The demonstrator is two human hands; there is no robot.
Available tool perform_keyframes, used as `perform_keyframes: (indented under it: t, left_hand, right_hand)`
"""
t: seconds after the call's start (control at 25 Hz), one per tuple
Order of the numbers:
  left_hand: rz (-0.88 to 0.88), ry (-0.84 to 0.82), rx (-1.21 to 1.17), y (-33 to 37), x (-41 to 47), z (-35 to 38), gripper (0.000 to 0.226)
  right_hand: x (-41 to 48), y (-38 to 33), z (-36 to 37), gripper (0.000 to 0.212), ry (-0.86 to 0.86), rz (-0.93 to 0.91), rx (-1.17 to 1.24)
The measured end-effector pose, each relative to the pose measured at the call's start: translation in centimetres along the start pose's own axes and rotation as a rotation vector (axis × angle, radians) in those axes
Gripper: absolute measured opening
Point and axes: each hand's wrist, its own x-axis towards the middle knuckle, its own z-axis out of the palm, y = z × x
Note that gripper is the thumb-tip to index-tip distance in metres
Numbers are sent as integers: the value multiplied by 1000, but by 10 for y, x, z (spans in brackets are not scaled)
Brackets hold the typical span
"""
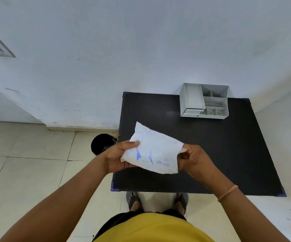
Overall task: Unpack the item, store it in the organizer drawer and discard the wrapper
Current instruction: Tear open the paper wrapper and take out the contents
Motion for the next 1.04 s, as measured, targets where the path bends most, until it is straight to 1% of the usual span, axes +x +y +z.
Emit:
perform_keyframes:
  t: [0.08,0.12,0.2,0.28,0.36,0.4,0.48,0.52,0.56,0.64,0.72,0.8,0.88,0.92,1.0,1.04]
  left_hand:
    - [28,-6,9,-16,6,2,58]
    - [41,-2,16,-21,7,4,58]
    - [53,8,30,-27,6,7,56]
    - [44,29,40,-33,4,8,53]
    - [30,49,51,-37,1,11,54]
    - [28,55,53,-39,1,12,54]
    - [30,59,35,-43,1,12,50]
    - [30,51,22,-45,1,11,47]
    - [31,42,12,-47,0,10,46]
    - [43,25,8,-47,-2,9,44]
    - [60,17,19,-46,-5,8,40]
    - [63,29,58,-45,-7,7,42]
    - [53,16,76,-44,-8,4,45]
    - [43,10,72,-43,-7,3,45]
    - [40,15,93,-40,-6,2,46]
    - [55,43,135,-39,-4,2,49]
  right_hand:
    - [5,26,7,29,67,159,203]
    - [5,35,10,27,79,246,324]
    - [2,45,14,29,14,373,614]
    - [-4,50,17,39,-78,410,884]
    - [-8,48,20,43,-161,400,1013]
    - [-9,46,23,40,-192,381,994]
    - [-8,48,31,29,-176,334,839]
    - [-8,50,35,29,-152,325,788]
    - [-6,54,38,32,-134,327,788]
    - [-1,56,44,38,-106,376,836]
    - [3,54,46,31,-64,441,829]
    - [2,51,44,28,-91,473,756]
    - [-3,45,41,26,-154,419,670]
    - [-5,45,40,25,-155,368,636]
    - [-6,42,39,29,-99,236,681]
    - [-4,42,40,30,-64,208,766]
